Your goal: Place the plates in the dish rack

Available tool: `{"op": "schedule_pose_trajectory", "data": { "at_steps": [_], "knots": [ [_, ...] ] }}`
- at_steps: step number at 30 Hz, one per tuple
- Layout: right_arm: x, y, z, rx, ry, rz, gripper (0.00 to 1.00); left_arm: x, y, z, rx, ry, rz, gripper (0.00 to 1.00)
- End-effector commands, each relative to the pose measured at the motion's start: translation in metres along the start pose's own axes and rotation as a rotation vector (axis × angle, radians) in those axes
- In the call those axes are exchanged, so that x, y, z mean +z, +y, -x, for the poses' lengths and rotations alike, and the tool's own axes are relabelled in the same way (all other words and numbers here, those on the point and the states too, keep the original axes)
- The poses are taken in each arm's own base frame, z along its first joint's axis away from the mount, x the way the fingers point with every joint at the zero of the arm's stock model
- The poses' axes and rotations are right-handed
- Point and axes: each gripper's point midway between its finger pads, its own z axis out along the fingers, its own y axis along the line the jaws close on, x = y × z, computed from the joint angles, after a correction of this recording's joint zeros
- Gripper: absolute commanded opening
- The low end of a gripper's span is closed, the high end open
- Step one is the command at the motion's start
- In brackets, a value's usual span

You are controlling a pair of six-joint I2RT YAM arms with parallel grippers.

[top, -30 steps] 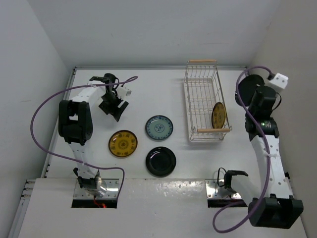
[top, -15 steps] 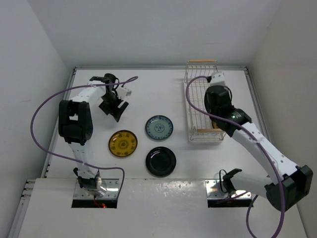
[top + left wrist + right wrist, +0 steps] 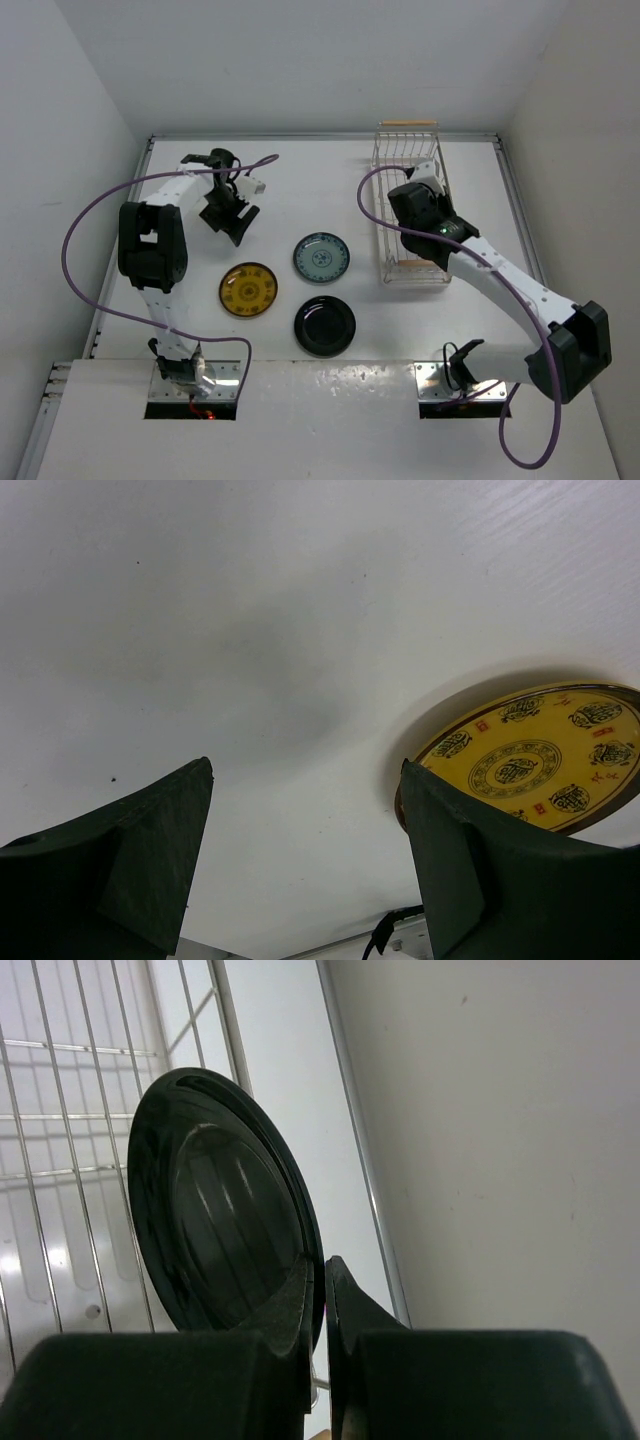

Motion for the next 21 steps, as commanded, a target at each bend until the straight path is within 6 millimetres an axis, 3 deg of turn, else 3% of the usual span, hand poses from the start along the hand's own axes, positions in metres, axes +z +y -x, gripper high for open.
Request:
{"op": "schedule_pose_trajectory", "data": {
  "at_steps": [1, 8, 15, 21],
  "knots": [
    [-0.002, -0.004, -0.001, 0.052, 0.007, -0.037, 0.0, -0.004, -0.003, 0.001, 0.015, -0.004, -0.006, 0.8],
    [0.007, 0.005, -0.016, 0.037, 0.029, -0.021, 0.0, -0.002, -0.004, -0.002, 0.014, 0.004, -0.01, 0.8],
    [0.012, -0.002, -0.014, -0.052, 0.028, -0.1, 0.0, 0.0, -0.005, -0.005, 0.013, 0.012, -0.015, 0.8],
    [0.012, 0.015, -0.028, -0.057, 0.055, -0.037, 0.0, 0.0, -0.005, -0.005, 0.022, 0.012, -0.015, 0.8]
  ]
}}
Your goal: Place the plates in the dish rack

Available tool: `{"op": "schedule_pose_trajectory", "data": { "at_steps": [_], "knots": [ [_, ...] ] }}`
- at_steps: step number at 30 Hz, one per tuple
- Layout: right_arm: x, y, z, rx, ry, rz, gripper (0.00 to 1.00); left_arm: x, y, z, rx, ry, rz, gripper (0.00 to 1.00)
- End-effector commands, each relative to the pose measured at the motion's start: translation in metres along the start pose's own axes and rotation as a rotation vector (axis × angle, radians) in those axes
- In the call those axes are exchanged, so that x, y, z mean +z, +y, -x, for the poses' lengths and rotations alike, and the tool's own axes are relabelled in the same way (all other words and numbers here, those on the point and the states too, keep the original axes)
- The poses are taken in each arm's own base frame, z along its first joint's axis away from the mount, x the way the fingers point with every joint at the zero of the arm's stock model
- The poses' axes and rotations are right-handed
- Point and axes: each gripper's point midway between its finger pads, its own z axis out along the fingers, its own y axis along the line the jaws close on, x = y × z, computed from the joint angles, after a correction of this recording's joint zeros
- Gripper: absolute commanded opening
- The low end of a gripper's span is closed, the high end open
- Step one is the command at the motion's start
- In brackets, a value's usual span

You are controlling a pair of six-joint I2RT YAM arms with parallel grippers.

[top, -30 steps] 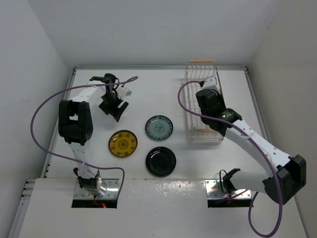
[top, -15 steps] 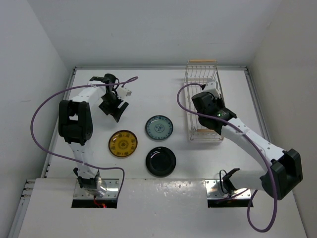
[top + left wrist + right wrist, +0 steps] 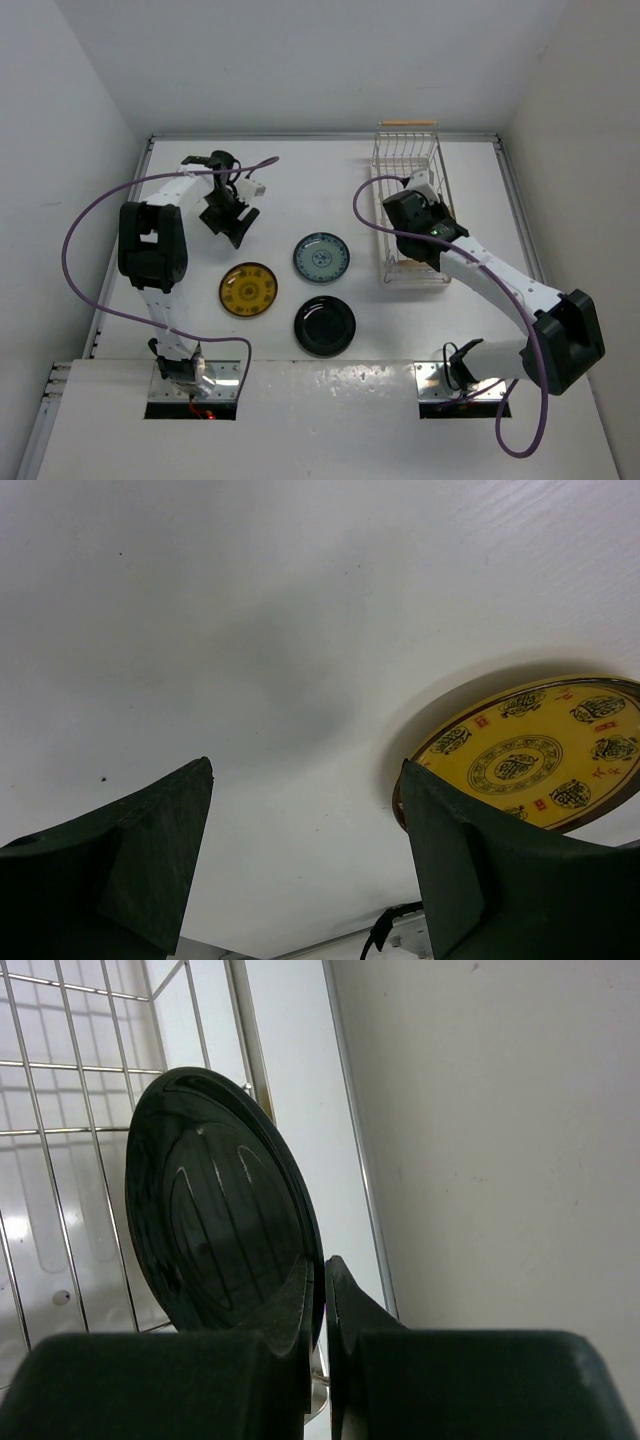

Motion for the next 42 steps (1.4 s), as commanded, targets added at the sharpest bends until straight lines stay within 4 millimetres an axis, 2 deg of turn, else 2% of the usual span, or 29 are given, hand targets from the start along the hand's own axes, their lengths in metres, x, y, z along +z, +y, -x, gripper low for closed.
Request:
{"op": "schedule_pose_trajectory", "data": {
  "at_steps": [1, 8, 11, 12, 14, 19, 21, 24, 27, 30, 33, 34, 36, 37, 39, 40, 42],
  "knots": [
    [0.0, 0.003, -0.002, 0.026, -0.001, -0.002, 0.0, -0.003, -0.003, 0.0, 0.02, -0.003, -0.007, 0.8],
    [0.01, 0.021, -0.025, 0.029, 0.061, 0.078, 0.0, -0.001, -0.004, -0.003, 0.028, 0.005, -0.011, 0.8],
    [0.012, 0.027, -0.022, 0.034, 0.065, 0.117, 0.14, -0.001, -0.006, -0.001, 0.054, -0.007, -0.031, 0.8],
    [0.012, 0.029, -0.022, 0.025, 0.068, 0.122, 0.24, 0.001, -0.012, -0.003, 0.061, -0.004, -0.061, 0.8],
    [0.012, 0.028, -0.013, 0.031, 0.055, 0.128, 0.31, 0.0, -0.015, -0.006, 0.082, -0.001, -0.074, 0.84],
    [0.008, 0.016, 0.018, 0.043, -0.001, 0.139, 0.54, 0.014, -0.028, -0.03, 0.162, 0.046, -0.142, 0.88],
    [0.003, 0.012, 0.029, 0.051, -0.024, 0.155, 0.58, 0.022, -0.033, -0.043, 0.18, 0.076, -0.164, 0.88],
    [-0.006, 0.006, 0.047, 0.08, -0.073, 0.169, 0.6, 0.031, -0.039, -0.047, 0.194, 0.076, -0.201, 0.87],
    [-0.012, 0.001, 0.056, 0.084, -0.105, 0.165, 0.6, 0.033, -0.057, -0.049, 0.216, 0.055, -0.302, 0.84],
    [-0.015, -0.002, 0.058, 0.085, -0.116, 0.152, 0.6, 0.039, -0.067, -0.06, 0.251, 0.068, -0.361, 0.77],
    [-0.019, -0.003, 0.058, 0.09, -0.127, 0.151, 0.6, 0.056, -0.069, -0.075, 0.223, 0.131, -0.374, 0.49],
    [-0.02, -0.003, 0.059, 0.095, -0.13, 0.151, 0.6, 0.059, -0.068, -0.078, 0.221, 0.148, -0.374, 0.33],
    [-0.023, -0.003, 0.062, 0.102, -0.146, 0.158, 0.61, 0.061, -0.07, -0.08, 0.191, 0.164, -0.378, 0.18],
    [-0.025, -0.004, 0.065, 0.124, -0.153, 0.161, 0.61, 0.064, -0.071, -0.082, 0.178, 0.176, -0.385, 0.0],
    [-0.028, -0.002, 0.068, 0.127, -0.165, 0.185, 0.65, 0.064, -0.065, -0.069, 0.144, 0.144, -0.353, 0.0],
    [-0.035, 0.005, 0.073, 0.125, -0.183, 0.227, 0.66, 0.064, -0.063, -0.064, 0.136, 0.13, -0.342, 0.0],
    [-0.039, 0.012, 0.079, 0.152, -0.195, 0.303, 0.73, 0.05, -0.057, -0.044, 0.13, 0.066, -0.312, 0.0]
  ]
}}
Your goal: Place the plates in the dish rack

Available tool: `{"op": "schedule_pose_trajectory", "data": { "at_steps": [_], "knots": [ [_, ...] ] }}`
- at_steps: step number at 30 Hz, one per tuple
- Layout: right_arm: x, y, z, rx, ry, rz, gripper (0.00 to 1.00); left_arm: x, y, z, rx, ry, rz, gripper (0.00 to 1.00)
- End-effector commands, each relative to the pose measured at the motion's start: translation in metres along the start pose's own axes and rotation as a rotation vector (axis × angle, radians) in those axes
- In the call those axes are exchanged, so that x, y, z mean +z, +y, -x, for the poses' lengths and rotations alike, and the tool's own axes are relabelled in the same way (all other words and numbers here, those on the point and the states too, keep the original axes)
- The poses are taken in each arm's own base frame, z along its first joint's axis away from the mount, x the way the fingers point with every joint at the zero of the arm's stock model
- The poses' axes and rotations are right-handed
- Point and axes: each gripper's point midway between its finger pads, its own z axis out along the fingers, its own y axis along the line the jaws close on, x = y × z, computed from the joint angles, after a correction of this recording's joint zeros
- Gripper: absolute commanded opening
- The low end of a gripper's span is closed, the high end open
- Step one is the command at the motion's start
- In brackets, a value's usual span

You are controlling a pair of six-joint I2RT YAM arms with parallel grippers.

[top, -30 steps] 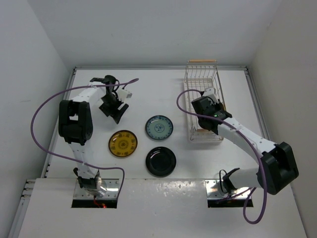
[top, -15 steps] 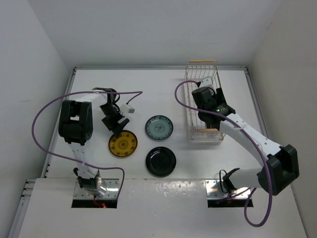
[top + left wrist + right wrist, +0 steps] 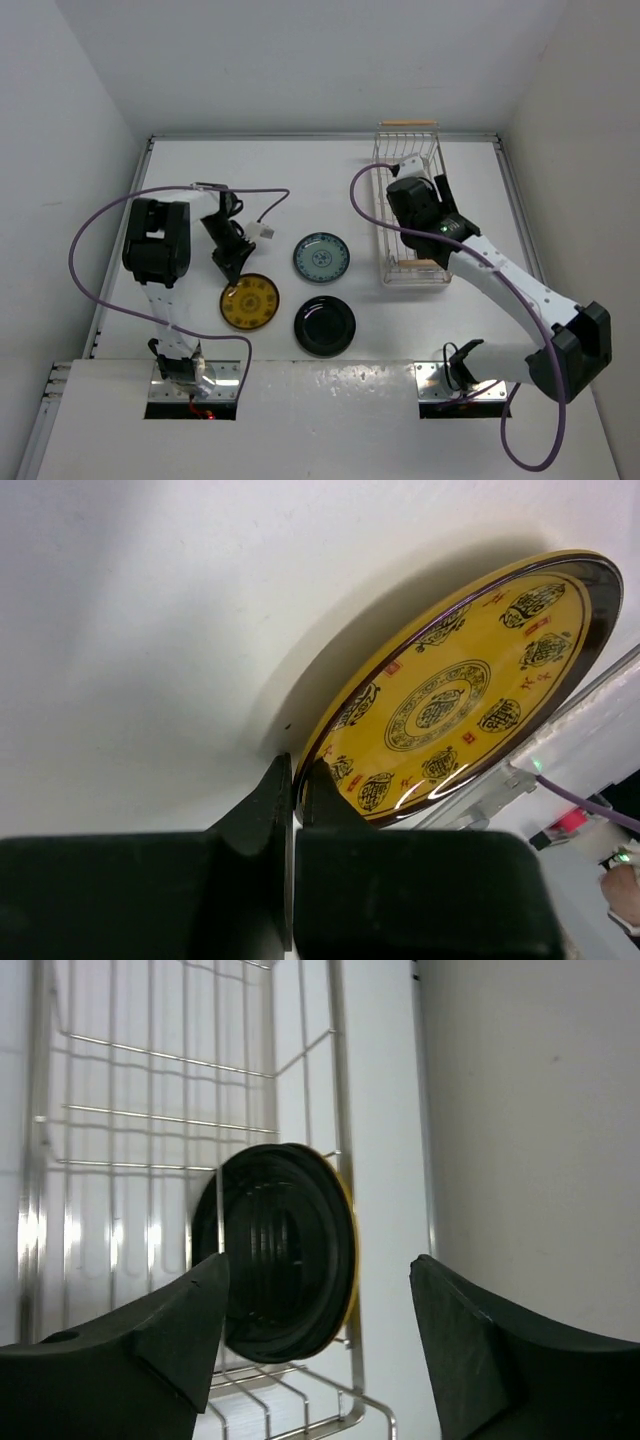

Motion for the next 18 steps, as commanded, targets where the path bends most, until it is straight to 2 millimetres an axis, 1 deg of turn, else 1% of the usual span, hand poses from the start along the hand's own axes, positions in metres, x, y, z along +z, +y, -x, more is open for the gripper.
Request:
{"op": "schedule_pose_trajectory", "data": {
  "at_steps": [1, 2, 3, 4, 5, 6, 7, 8, 9, 10, 11, 12, 13, 14, 15, 17, 18],
  "knots": [
    [-0.02, 0.023, 0.041, 0.108, -0.116, 0.212, 0.75, -0.019, 0.025, 0.042, 0.041, -0.156, 0.111, 0.0],
    [-0.024, 0.031, 0.046, 0.119, -0.133, 0.273, 0.77, -0.023, 0.023, 0.046, 0.045, -0.171, 0.101, 0.0],
    [-0.03, 0.041, 0.053, 0.141, -0.158, 0.34, 0.78, -0.042, 0.019, 0.056, 0.094, -0.212, 0.114, 0.0],
    [-0.048, 0.074, 0.062, 0.136, -0.197, 0.547, 0.8, -0.052, 0.009, 0.064, 0.13, -0.258, 0.083, 0.0],
    [-0.054, 0.085, 0.065, 0.139, -0.211, 0.614, 0.81, -0.063, 0.002, 0.071, 0.168, -0.292, 0.075, 0.0],
    [-0.063, 0.098, 0.073, 0.147, -0.243, 0.681, 0.81, -0.081, -0.005, 0.078, 0.233, -0.328, 0.072, 0.0],
    [-0.076, 0.117, 0.077, 0.144, -0.259, 0.795, 0.82, -0.097, -0.021, 0.087, 0.284, -0.394, 0.043, 0.0],
    [-0.088, 0.138, 0.085, 0.148, -0.283, 0.896, 0.82, -0.108, -0.03, 0.091, 0.328, -0.427, 0.029, 0.0],
    [-0.101, 0.15, 0.095, 0.156, -0.323, 0.973, 0.82, -0.118, -0.039, 0.095, 0.37, -0.459, 0.014, 0.0],
    [-0.107, 0.16, 0.099, 0.19, -0.316, 1.019, 0.82, -0.133, -0.047, 0.1, 0.417, -0.492, 0.012, 0.0],
    [-0.121, 0.185, 0.104, 0.179, -0.322, 1.131, 0.84, -0.143, -0.057, 0.106, 0.436, -0.535, -0.007, 0.0],
    [-0.123, 0.198, 0.11, 0.209, -0.312, 1.167, 0.84, -0.154, -0.062, 0.114, 0.451, -0.561, 0.004, 0.0],
    [-0.13, 0.206, 0.118, 0.219, -0.332, 1.201, 0.84, -0.16, -0.065, 0.119, 0.456, -0.583, 0.0, 0.0],
    [-0.14, 0.222, 0.119, 0.201, -0.318, 1.271, 0.84, -0.163, -0.07, 0.123, 0.474, -0.597, -0.003, 0.0],
    [-0.141, 0.233, 0.129, 0.223, -0.323, 1.291, 0.84, -0.17, -0.074, 0.126, 0.475, -0.614, -0.009, 0.0],
    [-0.138, 0.247, 0.132, 0.231, -0.307, 1.307, 0.84, -0.174, -0.082, 0.13, 0.49, -0.649, -0.041, 0.0],
    [-0.13, 0.255, 0.129, 0.249, -0.278, 1.305, 0.84, -0.179, -0.087, 0.13, 0.496, -0.659, -0.043, 0.0]
  ]
}}
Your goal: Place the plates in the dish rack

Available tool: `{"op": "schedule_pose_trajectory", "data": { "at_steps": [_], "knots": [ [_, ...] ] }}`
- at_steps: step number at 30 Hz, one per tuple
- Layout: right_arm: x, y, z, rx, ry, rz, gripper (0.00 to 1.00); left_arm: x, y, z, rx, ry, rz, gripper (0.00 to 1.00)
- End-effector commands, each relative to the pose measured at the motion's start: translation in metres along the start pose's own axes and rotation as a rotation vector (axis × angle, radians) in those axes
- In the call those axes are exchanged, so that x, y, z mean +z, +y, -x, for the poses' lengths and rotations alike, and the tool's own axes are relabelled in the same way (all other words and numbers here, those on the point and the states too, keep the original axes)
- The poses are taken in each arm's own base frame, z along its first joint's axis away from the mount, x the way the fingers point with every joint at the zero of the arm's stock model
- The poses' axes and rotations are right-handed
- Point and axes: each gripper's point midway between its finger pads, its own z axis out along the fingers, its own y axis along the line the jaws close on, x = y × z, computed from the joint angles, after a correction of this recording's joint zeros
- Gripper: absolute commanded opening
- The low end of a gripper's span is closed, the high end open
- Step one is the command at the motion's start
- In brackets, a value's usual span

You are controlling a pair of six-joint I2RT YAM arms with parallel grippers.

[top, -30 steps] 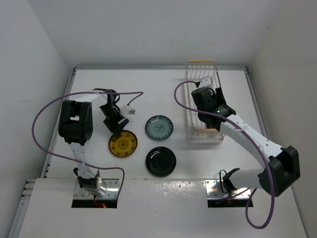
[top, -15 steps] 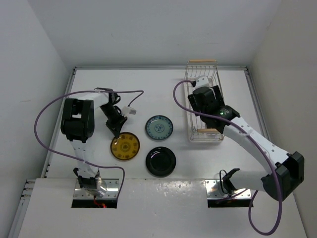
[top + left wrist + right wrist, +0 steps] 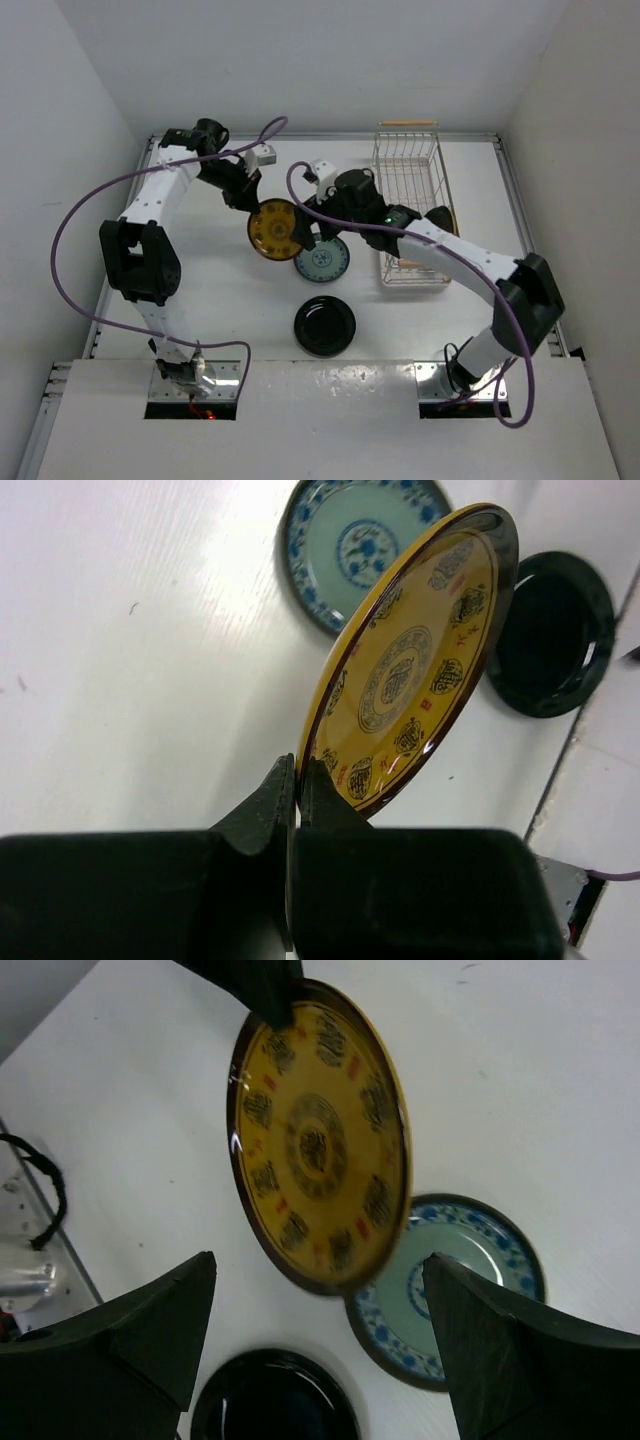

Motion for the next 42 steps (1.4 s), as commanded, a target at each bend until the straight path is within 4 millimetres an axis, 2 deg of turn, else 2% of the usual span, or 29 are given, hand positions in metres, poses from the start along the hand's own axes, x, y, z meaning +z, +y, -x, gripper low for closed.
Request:
{"op": "schedule_pose_trajectory", "data": {
  "at_steps": [1, 3, 4, 5, 7, 8, 9, 10, 11, 12, 14, 15, 16, 17, 18, 19, 20, 21, 22, 23, 24, 27, 29, 31, 34, 35, 37, 38, 42],
  "knots": [
    [0.014, 0.027, 0.037, 0.073, -0.103, 0.137, 0.83, -0.005, -0.032, 0.024, 0.034, -0.094, -0.108, 0.0],
    [0.024, 0.024, 0.04, 0.091, -0.122, 0.135, 0.77, -0.007, -0.035, 0.029, 0.043, -0.114, -0.123, 0.0],
    [0.026, 0.025, 0.039, 0.099, -0.12, 0.134, 0.71, -0.007, -0.036, 0.03, 0.042, -0.122, -0.13, 0.0],
    [0.029, 0.023, 0.038, 0.102, -0.12, 0.133, 0.52, -0.007, -0.041, 0.032, 0.034, -0.133, -0.148, 0.0],
    [0.028, 0.025, 0.039, 0.124, -0.13, 0.131, 0.31, -0.011, -0.039, 0.038, 0.047, -0.149, -0.129, 0.0],
    [0.022, 0.025, 0.043, 0.125, -0.149, 0.129, 0.12, -0.011, -0.034, 0.04, 0.034, -0.148, -0.11, 0.0],
    [0.021, 0.015, 0.042, 0.135, -0.167, 0.092, 0.05, -0.01, -0.029, 0.041, 0.015, -0.146, -0.084, 0.0],
    [0.019, 0.014, 0.043, 0.153, -0.18, 0.083, 0.0, -0.01, -0.022, 0.045, -0.02, -0.153, -0.053, 0.0],
    [0.013, 0.014, 0.046, 0.155, -0.206, 0.077, 0.0, -0.01, -0.017, 0.043, -0.033, -0.141, -0.027, 0.03],
    [0.012, 0.004, 0.044, 0.165, -0.217, 0.043, 0.0, -0.007, -0.013, 0.042, -0.049, -0.134, -0.021, 0.22],
    [0.003, -0.01, 0.05, 0.199, -0.244, -0.012, 0.0, -0.008, -0.004, 0.043, -0.078, -0.131, 0.023, 0.48],
    [-0.001, -0.019, 0.046, 0.205, -0.245, -0.059, 0.0, -0.006, 0.0, 0.041, -0.099, -0.124, 0.039, 0.58],
    [-0.006, -0.028, 0.047, 0.218, -0.25, -0.093, 0.0, -0.006, 0.005, 0.042, -0.114, -0.123, 0.067, 0.75],
    [-0.013, -0.036, 0.049, 0.222, -0.258, -0.144, 0.0, -0.008, 0.02, 0.042, -0.156, -0.115, 0.146, 0.79],
    [-0.019, -0.053, 0.045, 0.231, -0.25, -0.227, 0.0, -0.008, 0.028, 0.038, -0.186, -0.102, 0.191, 0.8],
    [-0.035, -0.066, 0.051, 0.237, -0.277, -0.307, 0.0, -0.007, 0.038, 0.035, -0.256, -0.092, 0.24, 0.82],
    [-0.042, -0.075, 0.052, 0.219, -0.281, -0.351, 0.0, -0.015, 0.061, 0.029, -0.282, -0.063, 0.375, 0.82],
    [-0.049, -0.083, 0.044, 0.216, -0.256, -0.403, 0.0, -0.017, 0.073, 0.023, -0.323, -0.041, 0.443, 0.82],
    [-0.075, -0.105, 0.049, 0.221, -0.285, -0.542, 0.0, -0.022, 0.081, 0.017, -0.356, -0.023, 0.51, 0.87],
    [-0.087, -0.115, 0.049, 0.206, -0.285, -0.607, 0.0, -0.021, 0.092, 0.009, -0.407, 0.006, 0.561, 0.87],
    [-0.119, -0.141, 0.048, 0.211, -0.3, -0.799, 0.0, -0.03, 0.101, -0.001, -0.424, 0.047, 0.646, 0.87],
    [-0.172, -0.169, 0.035, 0.147, -0.245, -1.077, 0.0, -0.026, 0.109, -0.016, -0.452, 0.097, 0.68, 0.87],
    [-0.205, -0.186, 0.022, 0.066, -0.186, -1.26, 0.0, -0.023, 0.107, -0.018, -0.456, 0.101, 0.667, 0.87],
    [-0.217, -0.192, 0.003, -0.013, -0.06, -1.323, 0.0, -0.016, 0.106, -0.022, -0.463, 0.11, 0.646, 0.87],
    [-0.229, -0.2, -0.025, 0.025, 0.027, -1.363, 0.0, -0.015, 0.105, -0.022, -0.463, 0.106, 0.638, 0.87],
    [-0.225, -0.204, -0.037, 0.056, 0.05, -1.327, 0.0, -0.012, 0.106, -0.024, -0.467, 0.114, 0.633, 0.87],
    [-0.225, -0.205, -0.046, 0.113, 0.034, -1.308, 0.0, -0.012, 0.106, -0.024, -0.467, 0.114, 0.633, 0.87],
    [-0.221, -0.206, -0.06, 0.117, 0.068, -1.297, 0.0, -0.012, 0.106, -0.024, -0.467, 0.114, 0.633, 0.87],
    [-0.215, -0.209, -0.079, 0.135, 0.129, -1.265, 0.0, -0.012, 0.106, -0.024, -0.467, 0.114, 0.633, 0.87]
  ]
}}
